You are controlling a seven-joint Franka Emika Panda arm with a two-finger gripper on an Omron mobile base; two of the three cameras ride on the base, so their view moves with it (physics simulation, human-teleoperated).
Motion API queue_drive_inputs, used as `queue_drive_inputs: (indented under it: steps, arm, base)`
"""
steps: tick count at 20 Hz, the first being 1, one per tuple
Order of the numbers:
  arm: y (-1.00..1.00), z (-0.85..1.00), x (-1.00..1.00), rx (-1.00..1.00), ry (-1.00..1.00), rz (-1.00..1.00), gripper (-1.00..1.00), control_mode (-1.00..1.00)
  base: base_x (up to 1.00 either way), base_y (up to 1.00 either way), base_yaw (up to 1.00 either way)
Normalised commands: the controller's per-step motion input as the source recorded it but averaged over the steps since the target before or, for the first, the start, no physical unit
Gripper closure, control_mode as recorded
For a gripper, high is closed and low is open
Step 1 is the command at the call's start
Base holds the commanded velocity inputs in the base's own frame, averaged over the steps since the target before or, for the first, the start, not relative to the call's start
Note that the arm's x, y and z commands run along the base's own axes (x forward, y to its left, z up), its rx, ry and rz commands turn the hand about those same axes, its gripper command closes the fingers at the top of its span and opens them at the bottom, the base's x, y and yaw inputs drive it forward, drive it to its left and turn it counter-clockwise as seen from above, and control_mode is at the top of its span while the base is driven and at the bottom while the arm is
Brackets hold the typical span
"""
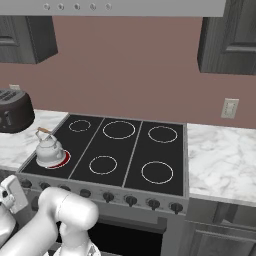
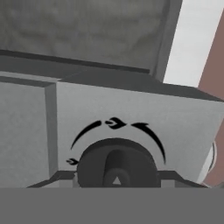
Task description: Lower the heat of the kettle.
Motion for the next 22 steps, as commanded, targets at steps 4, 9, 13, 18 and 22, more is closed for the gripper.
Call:
queue_drive_inputs:
  steps: [4,9,13,18,22]
  arm:
    - [-0.01,0.00,0.00,0.15,0.00,0.01,1.00,-1.00]
    - [-0.07,0.00,0.00,0.25,0.00,0.00,1.00,-1.00]
    - [-0.14,0.00,0.00,0.37,-0.04,0.00,1.00,-1.00]
    - [-0.18,0.00,0.00,0.41,-0.06,0.00,1.00,-1.00]
    - [-0.21,0.00,0.00,0.41,-0.05,0.00,1.00,-1.00]
  base:
    - [0.00,0.00,0.00]
    - [0.00,0.00,0.00]
    - [0.00,0.00,0.00]
    - [0.00,0.00,0.00]
    - [0.00,0.00,0.00]
